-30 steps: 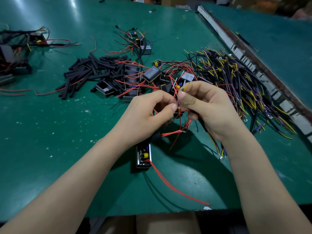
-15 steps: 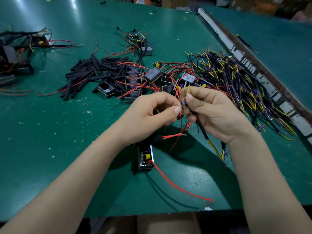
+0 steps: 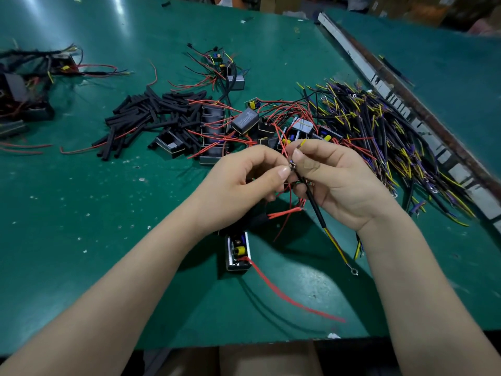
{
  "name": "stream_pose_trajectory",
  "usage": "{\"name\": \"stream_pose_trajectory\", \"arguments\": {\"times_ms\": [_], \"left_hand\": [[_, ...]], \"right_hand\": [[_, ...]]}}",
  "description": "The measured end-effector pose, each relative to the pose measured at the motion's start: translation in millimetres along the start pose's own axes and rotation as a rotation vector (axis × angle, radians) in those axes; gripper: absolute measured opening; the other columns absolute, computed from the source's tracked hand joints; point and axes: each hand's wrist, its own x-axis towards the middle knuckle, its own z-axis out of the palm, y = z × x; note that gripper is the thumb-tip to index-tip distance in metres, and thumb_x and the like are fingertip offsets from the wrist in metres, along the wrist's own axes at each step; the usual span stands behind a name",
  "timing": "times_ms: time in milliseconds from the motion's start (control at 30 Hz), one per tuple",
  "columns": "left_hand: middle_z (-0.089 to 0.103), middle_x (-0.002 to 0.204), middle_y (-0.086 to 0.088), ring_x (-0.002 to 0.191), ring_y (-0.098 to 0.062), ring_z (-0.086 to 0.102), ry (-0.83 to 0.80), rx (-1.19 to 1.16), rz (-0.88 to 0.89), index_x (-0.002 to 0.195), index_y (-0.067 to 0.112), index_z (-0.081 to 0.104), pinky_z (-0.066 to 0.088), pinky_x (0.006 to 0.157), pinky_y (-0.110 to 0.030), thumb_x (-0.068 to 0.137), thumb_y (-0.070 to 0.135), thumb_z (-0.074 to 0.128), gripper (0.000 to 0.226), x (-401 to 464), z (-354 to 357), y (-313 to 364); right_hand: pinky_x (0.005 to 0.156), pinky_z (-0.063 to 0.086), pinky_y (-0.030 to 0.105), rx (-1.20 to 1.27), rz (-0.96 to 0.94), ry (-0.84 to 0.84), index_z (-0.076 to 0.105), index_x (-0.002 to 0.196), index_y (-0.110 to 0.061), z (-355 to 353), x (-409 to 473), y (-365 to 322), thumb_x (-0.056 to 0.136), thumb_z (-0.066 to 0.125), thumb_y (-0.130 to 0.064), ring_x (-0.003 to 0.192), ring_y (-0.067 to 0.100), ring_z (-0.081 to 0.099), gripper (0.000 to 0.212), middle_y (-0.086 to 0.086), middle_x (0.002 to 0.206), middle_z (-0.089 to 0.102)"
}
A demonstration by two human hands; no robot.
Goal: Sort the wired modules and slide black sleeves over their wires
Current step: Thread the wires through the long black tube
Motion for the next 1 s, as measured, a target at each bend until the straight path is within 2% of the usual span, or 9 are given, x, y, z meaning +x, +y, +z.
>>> {"name": "stream_pose_trajectory", "arguments": {"times_ms": [233,333,500,600,700,867,1000], "left_hand": [[0.066,0.071,0.015,0.06,-0.001,0.057,0.197,-0.02,0.045,0.087,0.025,0.059,0.047,0.06,-0.017,0.09,0.015,0.055,0.011,-0.9,8.1,-0.7],[0.066,0.071,0.017,0.057,-0.006,0.057,0.242,0.001,0.05,0.086,0.027,0.058,0.049,0.061,-0.022,0.088,0.019,0.055,0.008,-1.2,9.5,0.3],[0.064,0.071,0.015,0.056,-0.008,0.06,0.324,0.161,0.082,0.086,0.031,0.055,0.051,0.059,-0.028,0.089,0.02,0.054,0.011,-2.9,13.0,-0.3],[0.061,0.073,0.013,0.061,-0.01,0.061,0.389,0.353,0.115,0.086,0.023,0.057,0.051,0.063,-0.033,0.09,0.018,0.055,0.007,-2.2,14.5,-4.2],[0.059,0.075,0.014,0.067,-0.015,0.061,0.464,0.453,0.109,0.088,0.013,0.06,0.051,0.068,-0.038,0.091,0.016,0.056,0.006,-1.0,15.8,-7.5],[0.06,0.074,0.013,0.062,-0.017,0.061,0.518,0.441,0.03,0.084,0.017,0.059,0.051,0.065,-0.039,0.09,0.018,0.059,0.006,-0.2,18.0,-7.3],[0.063,0.07,0.007,0.058,-0.015,0.062,0.554,0.413,-0.056,0.079,0.018,0.06,0.051,0.062,-0.035,0.087,0.019,0.06,0.007,0.2,18.9,-6.0]], "right_hand": [[0.043,0.044,0.013,0.198,0.084,0.126,0.077,0.071,-0.02,11.1,5.9,4.5,0.067,0.069,-0.018,0.054,0.003,0.06,0.009,-0.004,0.065,0.064],[0.042,0.044,0.011,0.265,0.135,0.145,0.077,0.067,-0.022,13.7,7.3,4.9,0.066,0.069,-0.018,0.053,0.003,0.061,0.009,-0.004,0.064,0.066],[0.04,0.043,0.012,0.22,0.124,0.167,0.075,0.07,-0.019,14.9,7.1,6.5,0.068,0.069,-0.015,0.054,0.004,0.061,0.007,-0.001,0.065,0.067],[0.039,0.041,0.013,0.169,0.087,0.218,0.067,0.08,-0.015,15.2,7.5,9.3,0.082,0.066,-0.006,0.055,0.006,0.062,0.009,-0.001,0.066,0.066],[0.042,0.042,0.015,0.053,-0.006,0.247,0.063,0.086,-0.013,18.0,7.2,12.7,0.089,0.062,-0.004,0.056,0.005,0.061,0.009,-0.003,0.066,0.065],[0.046,0.046,0.02,-0.267,-0.244,0.283,0.06,0.085,-0.017,21.8,4.1,16.8,0.089,0.064,-0.005,0.061,0.009,0.06,0.013,-0.001,0.074,0.064],[0.068,0.05,0.022,-0.769,-0.563,0.3,0.061,0.091,-0.014,20.9,4.1,23.3,0.089,0.063,-0.007,0.076,0.006,0.059,0.007,-0.01,0.084,0.059]]}}
